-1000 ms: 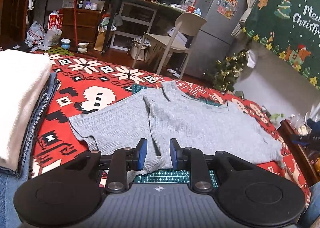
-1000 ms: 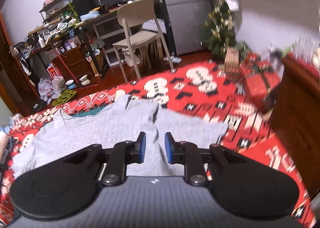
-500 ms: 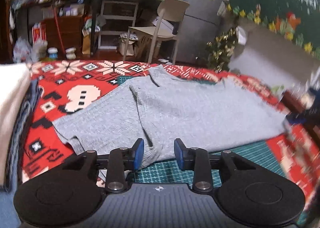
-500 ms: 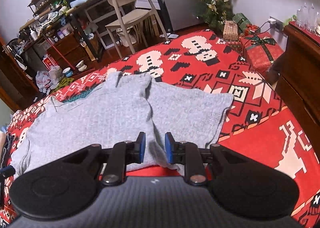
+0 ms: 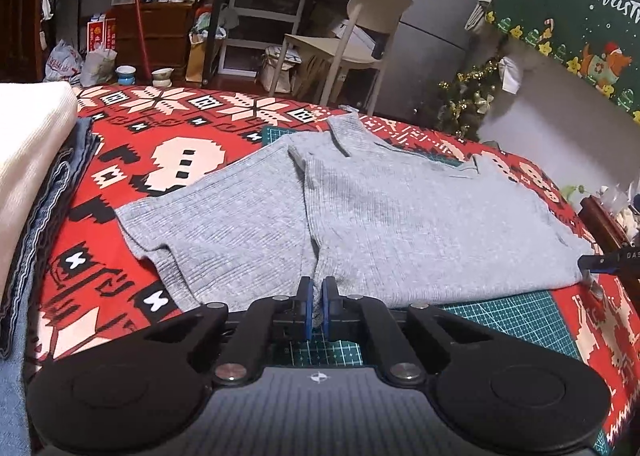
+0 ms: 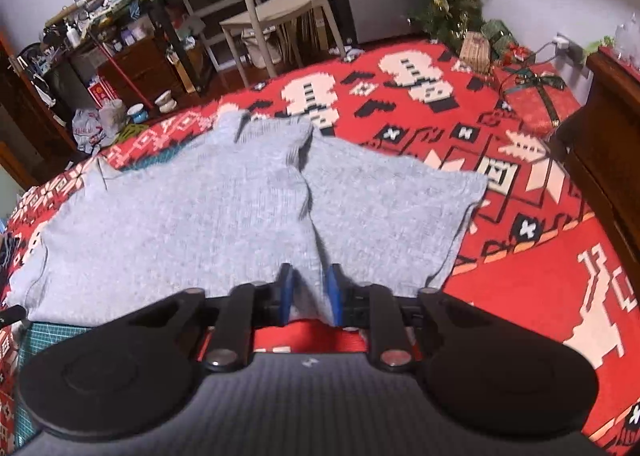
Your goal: Fold clothes
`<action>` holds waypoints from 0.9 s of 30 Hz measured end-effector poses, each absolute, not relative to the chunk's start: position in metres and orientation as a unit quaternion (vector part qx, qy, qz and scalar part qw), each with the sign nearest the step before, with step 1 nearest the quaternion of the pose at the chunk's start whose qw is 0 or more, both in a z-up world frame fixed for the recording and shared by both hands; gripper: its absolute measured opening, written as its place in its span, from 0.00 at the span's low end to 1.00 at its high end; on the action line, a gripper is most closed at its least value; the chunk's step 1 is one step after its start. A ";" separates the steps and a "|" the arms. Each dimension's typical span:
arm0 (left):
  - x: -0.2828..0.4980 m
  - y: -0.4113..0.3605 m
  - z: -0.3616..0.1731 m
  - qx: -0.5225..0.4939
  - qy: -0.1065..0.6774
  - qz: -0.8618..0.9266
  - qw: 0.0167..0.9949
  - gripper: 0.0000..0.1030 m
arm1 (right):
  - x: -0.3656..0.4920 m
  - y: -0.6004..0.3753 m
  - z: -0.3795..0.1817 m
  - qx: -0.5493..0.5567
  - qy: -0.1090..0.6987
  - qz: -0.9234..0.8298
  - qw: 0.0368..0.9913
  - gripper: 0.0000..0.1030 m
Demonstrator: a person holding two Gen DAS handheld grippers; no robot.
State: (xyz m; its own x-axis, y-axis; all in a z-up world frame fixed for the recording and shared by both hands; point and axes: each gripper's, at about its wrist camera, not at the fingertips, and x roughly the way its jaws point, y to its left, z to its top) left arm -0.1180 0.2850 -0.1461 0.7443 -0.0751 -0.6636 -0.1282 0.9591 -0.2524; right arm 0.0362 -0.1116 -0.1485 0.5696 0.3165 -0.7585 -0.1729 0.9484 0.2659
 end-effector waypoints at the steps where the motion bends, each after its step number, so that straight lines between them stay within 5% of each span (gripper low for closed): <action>1: -0.121 0.288 -0.145 -0.152 0.359 0.019 0.921 0.04 | 0.035 -0.113 -0.149 0.083 0.445 0.135 0.881 0.03; 13: -0.126 0.306 -0.148 -0.200 0.389 0.041 0.898 0.05 | 0.031 -0.119 -0.153 0.070 0.463 0.119 0.876 0.04; 18: -0.130 0.300 -0.137 -0.170 0.382 0.049 0.907 0.17 | 0.024 -0.127 -0.139 0.088 0.442 0.106 0.886 0.16; 27: -0.126 0.297 -0.118 -0.186 0.311 0.047 0.931 0.28 | 0.021 -0.101 -0.109 0.112 0.369 0.154 0.910 0.20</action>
